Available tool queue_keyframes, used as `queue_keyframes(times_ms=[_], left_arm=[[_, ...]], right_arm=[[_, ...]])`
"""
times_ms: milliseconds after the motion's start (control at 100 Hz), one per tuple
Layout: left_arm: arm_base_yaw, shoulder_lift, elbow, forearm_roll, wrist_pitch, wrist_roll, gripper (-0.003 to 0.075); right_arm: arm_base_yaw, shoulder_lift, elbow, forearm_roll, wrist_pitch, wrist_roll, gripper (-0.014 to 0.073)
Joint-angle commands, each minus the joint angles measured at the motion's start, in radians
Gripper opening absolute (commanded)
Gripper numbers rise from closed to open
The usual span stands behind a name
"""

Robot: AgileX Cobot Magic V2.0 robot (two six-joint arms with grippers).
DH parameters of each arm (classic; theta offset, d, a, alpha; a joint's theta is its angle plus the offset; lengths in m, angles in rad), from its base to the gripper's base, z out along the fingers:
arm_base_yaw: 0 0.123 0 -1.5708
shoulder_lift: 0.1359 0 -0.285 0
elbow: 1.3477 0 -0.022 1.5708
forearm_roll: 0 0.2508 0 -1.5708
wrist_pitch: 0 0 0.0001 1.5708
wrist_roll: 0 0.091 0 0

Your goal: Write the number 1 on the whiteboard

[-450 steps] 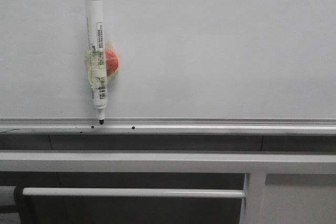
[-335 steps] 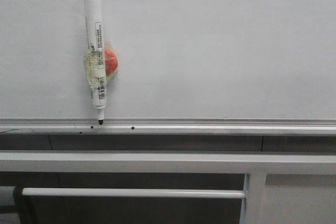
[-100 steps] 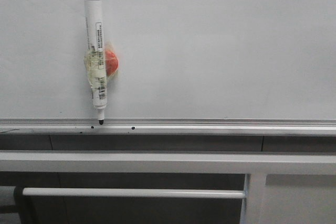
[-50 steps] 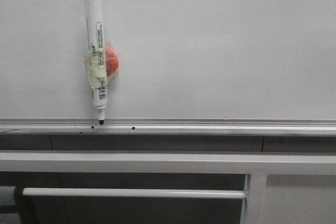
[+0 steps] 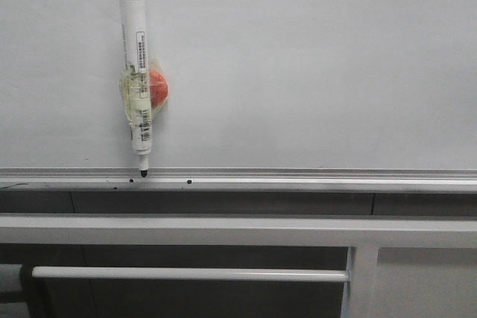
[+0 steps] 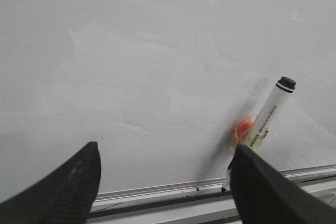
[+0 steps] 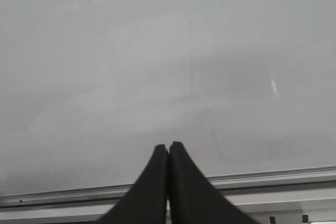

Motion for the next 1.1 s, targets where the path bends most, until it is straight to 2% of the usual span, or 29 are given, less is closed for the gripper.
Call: queue_keyframes(times_ms=[0,500,570,630,670,720,770,860,1090], left_arm=[[-0.005,0.015,-0.027,0.006,-0.073,0.001,0.0472],[-0.021,0.017,-0.04,0.019,-0.092,-0.001,0.0471],[-0.021,0.017,-0.04,0.202,-0.11,-0.136,0.0457],[-0.021,0.032,-0.034,0.404,-0.144,-0.35,0.0442],[-0.021,0.052,-0.032,0.494,-0.164,-0.473,0.0439],[-0.021,0.087,-0.03,0.58,-0.183,-0.562,0.0439],[-0.021,0.14,-0.03,0.63,-0.206,-0.596,0.0439],[-0.021,0.232,-0.028,0.631,-0.281,-0.595,0.0439],[-0.037,0.49,0.023,0.628,-0.579,-0.624,0.044]], right_arm=[[-0.006,0.022,-0.031,0.011,-0.069,-0.016,-0.0043],[-0.006,0.022,-0.031,0.011,-0.069,-0.016,-0.0043],[-0.006,0.022,-0.031,0.011,-0.069,-0.016,-0.0043],[-0.006,0.022,-0.031,0.011,-0.069,-0.016,-0.0043],[-0.006,0.022,-0.031,0.011,-0.069,-0.016,-0.0043],[-0.006,0.022,-0.031,0.011,-0.069,-0.016,-0.0043],[-0.006,0.022,-0.031,0.011,-0.069,-0.016,-0.0043],[-0.006,0.022,-0.031,0.011,-0.069,-0.016,-0.0043],[-0.006,0.022,-0.031,0.011,-0.069,-0.016,-0.0043]])
